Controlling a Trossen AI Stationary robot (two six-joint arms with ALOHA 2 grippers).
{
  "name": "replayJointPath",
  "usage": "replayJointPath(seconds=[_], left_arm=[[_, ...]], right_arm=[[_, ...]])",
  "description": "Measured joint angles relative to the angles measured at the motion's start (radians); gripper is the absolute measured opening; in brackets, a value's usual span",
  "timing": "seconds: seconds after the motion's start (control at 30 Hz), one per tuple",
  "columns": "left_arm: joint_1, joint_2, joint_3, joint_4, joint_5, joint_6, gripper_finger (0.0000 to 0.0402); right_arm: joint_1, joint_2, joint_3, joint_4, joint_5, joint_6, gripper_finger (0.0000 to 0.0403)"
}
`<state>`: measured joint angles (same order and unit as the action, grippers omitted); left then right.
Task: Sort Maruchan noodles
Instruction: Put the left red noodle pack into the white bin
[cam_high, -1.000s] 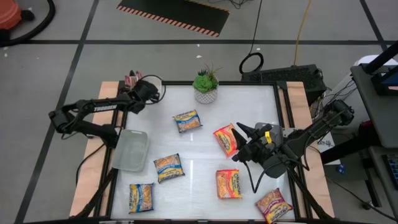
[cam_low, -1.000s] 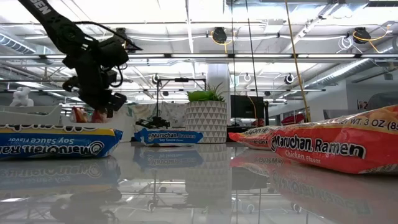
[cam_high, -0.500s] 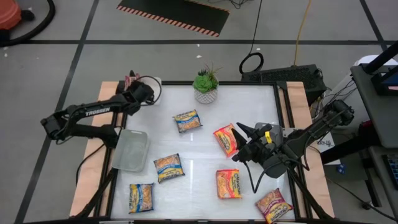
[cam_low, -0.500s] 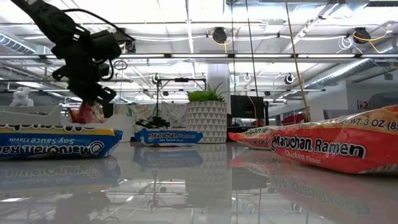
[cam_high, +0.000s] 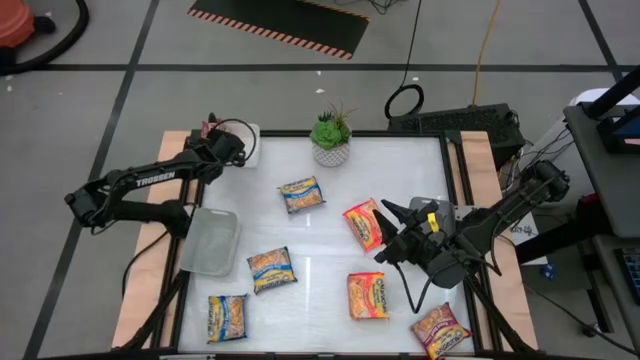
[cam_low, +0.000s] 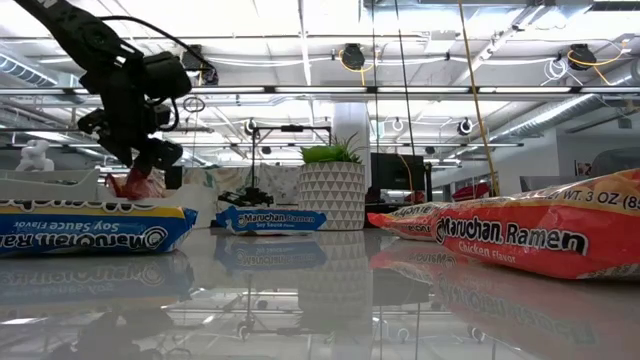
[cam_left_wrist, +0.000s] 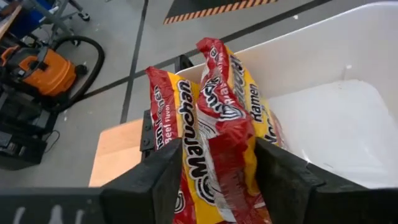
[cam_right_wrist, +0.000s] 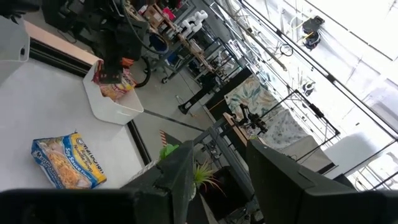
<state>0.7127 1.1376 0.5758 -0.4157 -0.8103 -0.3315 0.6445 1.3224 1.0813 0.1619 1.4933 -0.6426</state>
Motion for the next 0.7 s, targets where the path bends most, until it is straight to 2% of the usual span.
replayJointPath(seconds=[0.23,0.3,0.47,0.57,0.7], left_arm=[[-0.002,-0.056,0.0,0.055,-0.019,0.005,0.02],[0.02,-0.06,0.0,0.091,0.011,0.018,0.02],[0.091,-0.044,0.0,0.104,0.161,0.016,0.0201],[0.103,-0.027,0.0,0.118,0.172,0.024,0.0209],[0.102,0.0,0.0,0.152,0.163,0.001,0.0241]], right_arm=[[-0.002,0.0,0.0,0.0,0.0,-0.001,0.0144],[-0.001,0.0,0.0,0.0,0.0,-0.001,0.0144],[-0.002,0.0,0.0,0.005,0.0,-0.001,0.0144],[-0.001,0.0,0.0,0.015,-0.001,-0.002,0.0144],[-0.002,0.0,0.0,0.036,-0.001,-0.012,0.0144]])
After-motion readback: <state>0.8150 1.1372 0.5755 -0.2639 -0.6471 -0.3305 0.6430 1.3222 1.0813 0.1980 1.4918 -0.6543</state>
